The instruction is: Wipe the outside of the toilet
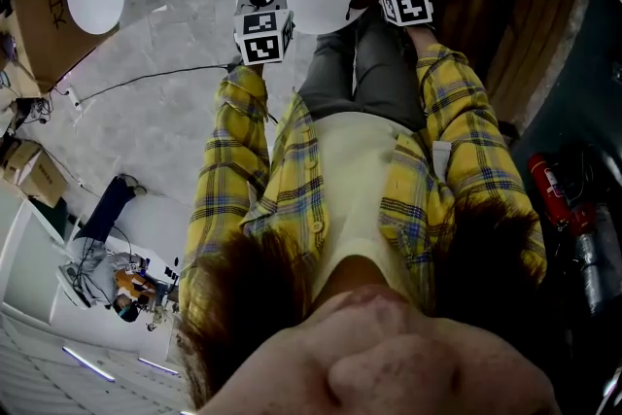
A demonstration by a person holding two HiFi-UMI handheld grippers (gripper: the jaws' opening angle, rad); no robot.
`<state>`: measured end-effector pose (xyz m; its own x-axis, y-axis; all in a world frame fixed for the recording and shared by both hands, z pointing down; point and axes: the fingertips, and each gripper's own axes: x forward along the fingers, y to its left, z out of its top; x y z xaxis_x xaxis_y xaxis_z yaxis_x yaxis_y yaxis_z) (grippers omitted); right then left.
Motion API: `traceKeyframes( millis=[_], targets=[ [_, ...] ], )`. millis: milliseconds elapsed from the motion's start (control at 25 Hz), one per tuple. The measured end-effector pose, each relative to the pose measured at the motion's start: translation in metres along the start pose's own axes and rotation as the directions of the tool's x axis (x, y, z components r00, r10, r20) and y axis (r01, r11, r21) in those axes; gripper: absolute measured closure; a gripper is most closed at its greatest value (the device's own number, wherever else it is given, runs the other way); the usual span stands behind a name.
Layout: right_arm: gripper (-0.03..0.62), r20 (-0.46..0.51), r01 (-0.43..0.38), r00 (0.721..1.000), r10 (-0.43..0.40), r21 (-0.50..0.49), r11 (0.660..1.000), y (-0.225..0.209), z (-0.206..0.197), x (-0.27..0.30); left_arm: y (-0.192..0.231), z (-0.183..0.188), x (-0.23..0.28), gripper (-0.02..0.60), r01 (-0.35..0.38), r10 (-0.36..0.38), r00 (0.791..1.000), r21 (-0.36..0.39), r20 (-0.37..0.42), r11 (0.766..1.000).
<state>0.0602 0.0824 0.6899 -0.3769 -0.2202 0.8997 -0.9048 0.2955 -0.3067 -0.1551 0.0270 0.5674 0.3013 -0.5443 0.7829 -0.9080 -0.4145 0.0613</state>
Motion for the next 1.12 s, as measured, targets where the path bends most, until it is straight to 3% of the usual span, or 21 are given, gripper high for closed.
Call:
traceKeyframes(
  millis=[200, 360, 640, 1120],
  targets=[
    [0.474, 0.015, -0.012, 1.0, 0.012, 0.009, 1.0, 0.0, 0.003, -0.015, -0.004, 0.005, 0.0, 0.574, 0.014, -0.014, 1.0, 0.003, 0.02, 1.0],
    [0.474, 0.079, -0.105, 0.991, 0.108, -0.041, 0.994, 0.035, 0.025, -0.038, 0.004, 0.012, -0.003, 0.574, 0.016, -0.013, 0.998, -0.04, 0.06, 0.999],
    [0.474, 0.132, -0.265, 0.953, 0.272, -0.069, 0.962, 0.101, 0.048, -0.056, 0.022, 0.01, -0.012, 0.574, -0.027, 0.033, 0.997, -0.08, 0.076, 0.996],
    [0.474, 0.062, -0.453, 0.884, 0.464, -0.139, 0.881, 0.217, 0.058, -0.005, 0.061, -0.025, -0.043, 0.574, -0.117, 0.128, 0.99, -0.17, 0.057, 0.978]
  ],
)
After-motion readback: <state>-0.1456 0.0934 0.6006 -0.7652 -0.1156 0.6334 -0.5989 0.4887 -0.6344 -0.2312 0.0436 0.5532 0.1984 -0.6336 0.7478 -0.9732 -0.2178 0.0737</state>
